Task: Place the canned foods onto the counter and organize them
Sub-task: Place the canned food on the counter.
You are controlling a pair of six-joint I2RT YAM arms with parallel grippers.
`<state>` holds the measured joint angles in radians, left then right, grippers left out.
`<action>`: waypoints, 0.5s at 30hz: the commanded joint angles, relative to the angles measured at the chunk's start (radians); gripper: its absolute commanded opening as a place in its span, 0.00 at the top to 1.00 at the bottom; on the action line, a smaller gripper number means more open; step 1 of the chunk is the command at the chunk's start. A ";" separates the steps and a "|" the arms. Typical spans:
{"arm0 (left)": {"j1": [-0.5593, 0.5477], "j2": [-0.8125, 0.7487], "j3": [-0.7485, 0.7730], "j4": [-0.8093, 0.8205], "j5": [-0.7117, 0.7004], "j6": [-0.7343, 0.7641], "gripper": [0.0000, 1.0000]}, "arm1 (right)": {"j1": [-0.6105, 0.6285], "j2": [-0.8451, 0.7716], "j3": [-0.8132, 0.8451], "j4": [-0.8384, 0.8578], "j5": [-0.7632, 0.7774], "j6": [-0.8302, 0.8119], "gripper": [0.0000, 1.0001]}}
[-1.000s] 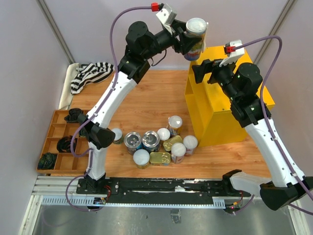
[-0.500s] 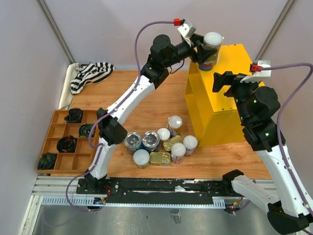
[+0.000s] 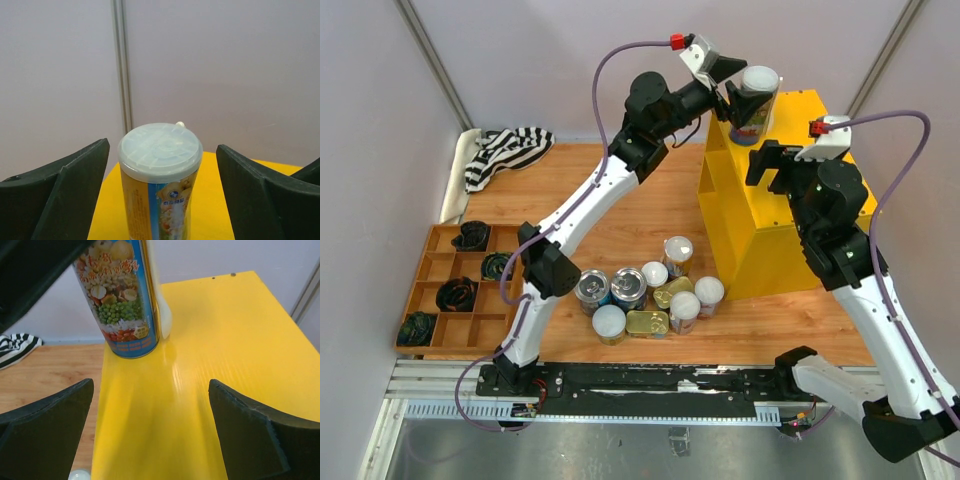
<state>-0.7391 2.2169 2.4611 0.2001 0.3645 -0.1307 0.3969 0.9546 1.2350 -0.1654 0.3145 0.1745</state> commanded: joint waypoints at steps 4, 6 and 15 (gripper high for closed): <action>0.030 -0.152 -0.076 0.057 0.030 0.018 0.00 | -0.008 0.057 0.096 -0.006 -0.076 -0.001 0.02; 0.055 -0.203 -0.130 0.042 0.061 0.007 0.00 | -0.004 0.077 0.113 -0.006 -0.089 0.020 0.05; 0.224 -0.484 -0.563 0.194 0.152 -0.080 0.00 | 0.011 0.228 0.216 -0.049 -0.065 0.134 0.17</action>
<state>-0.5808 1.8019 1.9945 0.2810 0.4492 -0.1524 0.3981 1.1221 1.3930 -0.1936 0.2359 0.2382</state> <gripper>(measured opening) 0.994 0.853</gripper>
